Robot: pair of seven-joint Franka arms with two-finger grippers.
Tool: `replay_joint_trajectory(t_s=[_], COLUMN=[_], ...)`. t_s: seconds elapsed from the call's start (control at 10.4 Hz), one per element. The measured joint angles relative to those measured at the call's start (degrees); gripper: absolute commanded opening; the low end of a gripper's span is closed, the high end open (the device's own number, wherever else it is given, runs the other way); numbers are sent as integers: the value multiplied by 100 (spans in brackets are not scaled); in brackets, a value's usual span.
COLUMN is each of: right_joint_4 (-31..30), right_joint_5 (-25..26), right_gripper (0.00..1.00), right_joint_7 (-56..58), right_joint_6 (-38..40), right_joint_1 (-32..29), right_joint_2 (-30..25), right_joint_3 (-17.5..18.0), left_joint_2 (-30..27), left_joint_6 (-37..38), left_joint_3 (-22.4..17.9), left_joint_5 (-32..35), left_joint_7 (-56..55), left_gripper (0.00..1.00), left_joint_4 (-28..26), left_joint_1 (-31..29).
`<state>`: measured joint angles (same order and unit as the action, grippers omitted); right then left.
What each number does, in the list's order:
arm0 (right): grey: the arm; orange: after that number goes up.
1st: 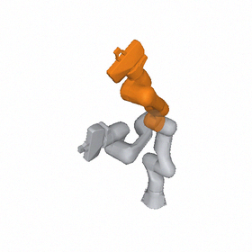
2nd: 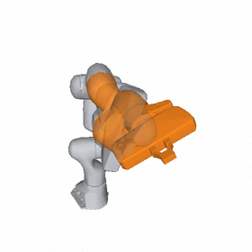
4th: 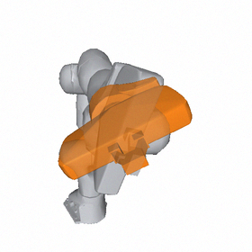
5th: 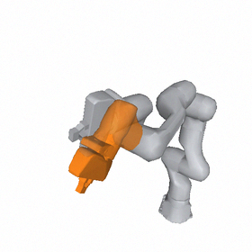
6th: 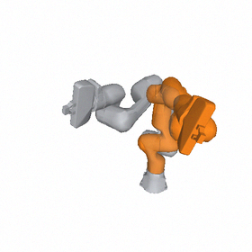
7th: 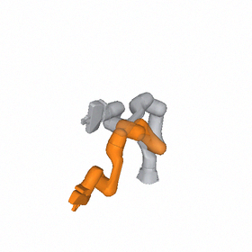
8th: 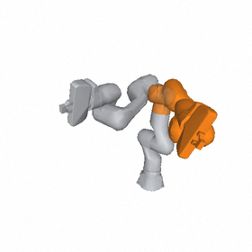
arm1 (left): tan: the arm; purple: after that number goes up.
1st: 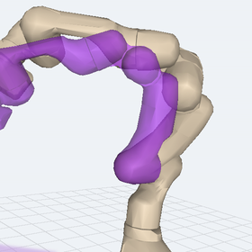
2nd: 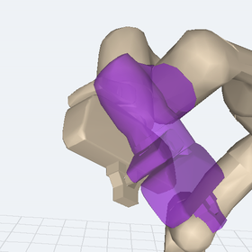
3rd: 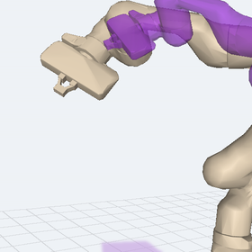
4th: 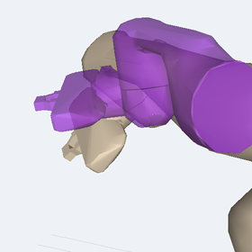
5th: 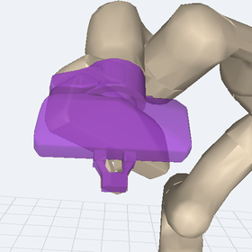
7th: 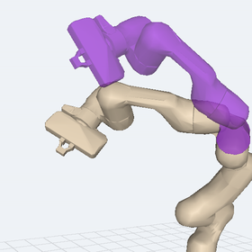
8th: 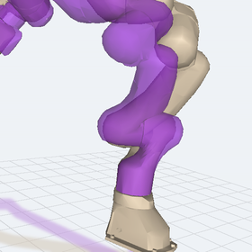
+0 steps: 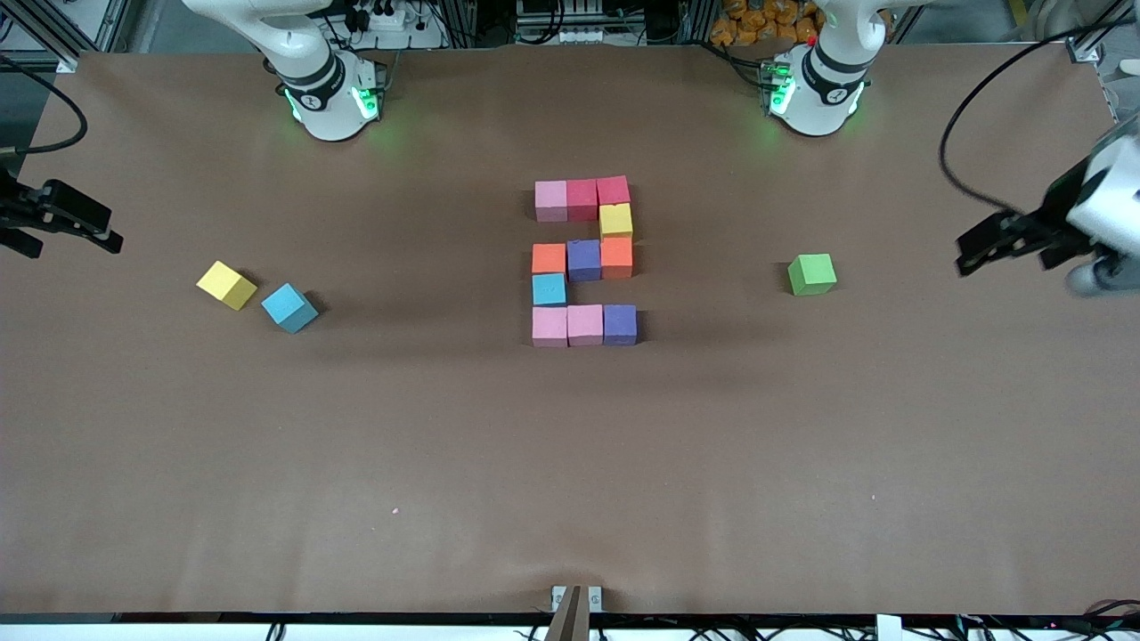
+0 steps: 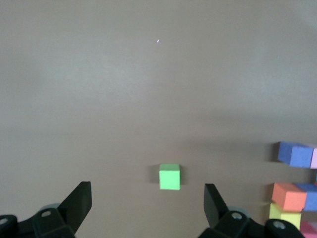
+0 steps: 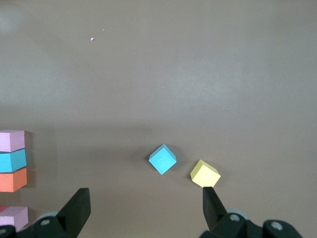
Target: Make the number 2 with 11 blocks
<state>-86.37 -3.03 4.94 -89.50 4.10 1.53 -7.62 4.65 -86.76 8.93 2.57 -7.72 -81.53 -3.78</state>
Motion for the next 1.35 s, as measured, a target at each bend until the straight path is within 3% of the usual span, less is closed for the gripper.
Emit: replay_joint_trajectory(t_s=[0.19, 0.67, 1.35], right_joint_4=[-62, -185, -455], right_joint_5=[0, 224, 285], right_gripper=[100, 100, 100], right_joint_7=[0, 0, 2], right_joint_6=[-1, 0, 2], right_joint_1=[0, -1, -2], right_joint_2=[-16, -178, -422], right_joint_3=[-6, -14, -23], left_joint_2=[-246, -756, -667], left_joint_6=[285, 367, 145], left_joint_3=[-207, -230, -373], left_joint_5=[-70, -75, -75], left_joint_7=[116, 116, 255], left_gripper=[100, 100, 100], left_joint_4=[-9, -463, -542], left_joint_1=[85, 140, 462])
